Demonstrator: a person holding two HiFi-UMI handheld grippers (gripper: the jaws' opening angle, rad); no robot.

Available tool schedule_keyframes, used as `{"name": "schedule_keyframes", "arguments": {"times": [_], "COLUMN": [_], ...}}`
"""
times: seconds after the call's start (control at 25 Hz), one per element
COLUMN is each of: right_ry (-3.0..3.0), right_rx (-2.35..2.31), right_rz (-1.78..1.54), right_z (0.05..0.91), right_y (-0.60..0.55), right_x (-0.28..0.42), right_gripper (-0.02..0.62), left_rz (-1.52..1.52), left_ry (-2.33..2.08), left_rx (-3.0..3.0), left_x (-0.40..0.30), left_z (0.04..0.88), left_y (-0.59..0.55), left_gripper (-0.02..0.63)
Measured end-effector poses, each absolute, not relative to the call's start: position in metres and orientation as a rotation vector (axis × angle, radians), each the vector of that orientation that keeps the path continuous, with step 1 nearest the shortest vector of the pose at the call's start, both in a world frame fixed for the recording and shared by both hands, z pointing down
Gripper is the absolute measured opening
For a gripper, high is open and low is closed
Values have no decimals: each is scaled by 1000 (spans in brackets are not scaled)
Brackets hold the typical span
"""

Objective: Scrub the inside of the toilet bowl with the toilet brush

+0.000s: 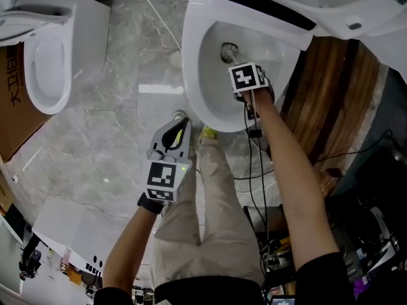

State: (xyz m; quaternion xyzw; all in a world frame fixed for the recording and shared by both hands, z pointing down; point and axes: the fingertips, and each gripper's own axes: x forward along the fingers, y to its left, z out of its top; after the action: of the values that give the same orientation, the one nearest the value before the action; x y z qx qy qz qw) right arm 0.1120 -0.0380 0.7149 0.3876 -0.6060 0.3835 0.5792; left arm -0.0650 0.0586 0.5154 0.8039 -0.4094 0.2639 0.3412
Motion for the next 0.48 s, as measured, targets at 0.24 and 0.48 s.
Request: {"name": "schedule_keyframes", "arguments": {"times": [0.24, 0.48], "right_ry": [-1377, -1338], "right_rx": [911, 960], "right_rz": [985, 947], "right_z": [695, 646], "right_y": [-21, 4], "right_x": [128, 144], "right_gripper": [160, 160], "left_rz": [698, 708], "left_ry": [-1063, -1055], "left_rx": [2104, 2134], "left_x": [-67, -68], "left_z": [503, 471], "left_y": [68, 67], "left_gripper": [17, 17]}}
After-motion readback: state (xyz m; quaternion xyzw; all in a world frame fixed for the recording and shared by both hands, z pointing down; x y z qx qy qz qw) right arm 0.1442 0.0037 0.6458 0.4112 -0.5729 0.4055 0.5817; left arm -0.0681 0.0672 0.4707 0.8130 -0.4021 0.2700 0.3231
